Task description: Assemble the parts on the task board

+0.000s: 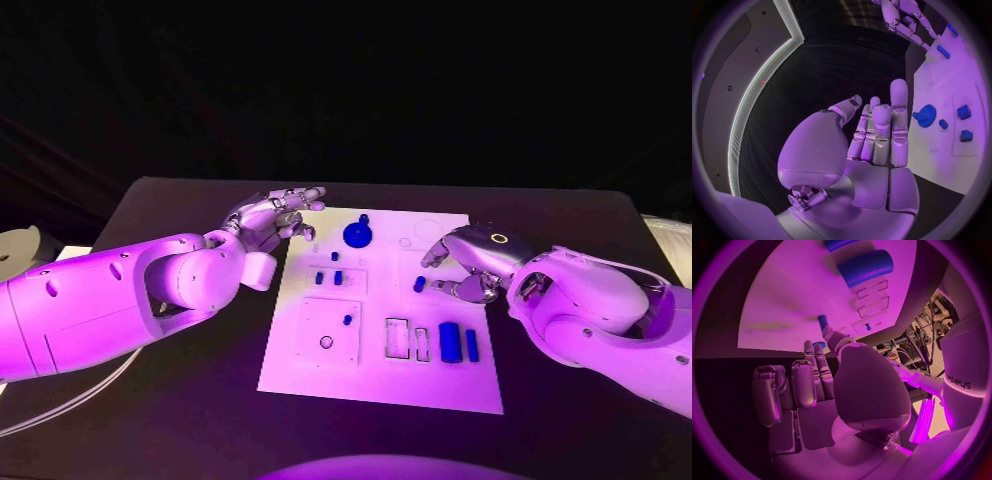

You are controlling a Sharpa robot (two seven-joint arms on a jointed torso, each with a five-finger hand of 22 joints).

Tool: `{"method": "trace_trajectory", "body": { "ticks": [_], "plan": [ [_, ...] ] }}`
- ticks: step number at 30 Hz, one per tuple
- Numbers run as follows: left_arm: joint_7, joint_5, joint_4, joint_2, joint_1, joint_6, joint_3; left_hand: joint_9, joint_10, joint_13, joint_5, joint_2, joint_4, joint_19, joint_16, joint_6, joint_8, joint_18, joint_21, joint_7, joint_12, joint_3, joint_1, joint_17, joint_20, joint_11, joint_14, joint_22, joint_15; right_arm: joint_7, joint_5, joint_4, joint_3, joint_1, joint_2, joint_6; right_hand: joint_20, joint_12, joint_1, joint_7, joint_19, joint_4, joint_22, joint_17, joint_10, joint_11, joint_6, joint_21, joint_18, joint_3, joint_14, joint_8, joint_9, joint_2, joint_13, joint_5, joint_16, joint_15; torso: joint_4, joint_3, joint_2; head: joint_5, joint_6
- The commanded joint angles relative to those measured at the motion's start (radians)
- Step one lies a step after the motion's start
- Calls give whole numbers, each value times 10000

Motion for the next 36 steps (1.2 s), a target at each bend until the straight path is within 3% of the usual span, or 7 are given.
{"method": "trace_trajectory", "body": {
  "ticks": [1,21,30,36],
  "plan": [
    [8,-92,17,19,2,285,2,16,-40,12,40,94,-79,-71,44,-91,34,104,-58,6,47,3,0,-8,20,7,-82,-12,8,-88,-127,-72,-9,-2,85,351,70,81,67,-102,687,11,1767,-18,48,23,9,-37,158,-50,509,-21,-14,-54,18,-24,-37,78,23,2,5,3,13],
    [-33,-100,0,-23,2,281,-3,16,-40,12,40,94,-79,-71,44,-91,34,104,-58,6,47,3,0,-8,20,7,-82,-12,8,203,-37,-367,-65,-124,580,601,-25,318,215,-97,702,117,1787,-88,755,-156,135,-26,154,68,508,5,-32,162,35,-17,-41,-52,-4,-3,9,87,-107],
    [-41,-101,-3,-27,2,278,-3,16,-40,12,40,94,-79,-71,44,-91,34,104,-58,6,47,3,0,-8,20,7,-82,-12,8,239,-23,-475,-66,-149,727,696,-148,327,297,-3,710,158,1795,-114,1143,-340,418,-22,153,239,513,79,13,306,43,-17,-36,-198,2,-1,14,94,-141],
    [-53,-101,0,-32,2,287,-4,16,-40,12,40,94,-79,-71,44,-91,34,104,-58,6,47,3,0,-8,20,7,-82,-12,8,237,-47,-530,-67,-154,756,751,-289,366,405,-68,723,124,1816,-125,1610,-496,871,-9,147,371,521,230,111,477,81,-12,-27,-342,4,-5,6,123,-176]
  ]
}}
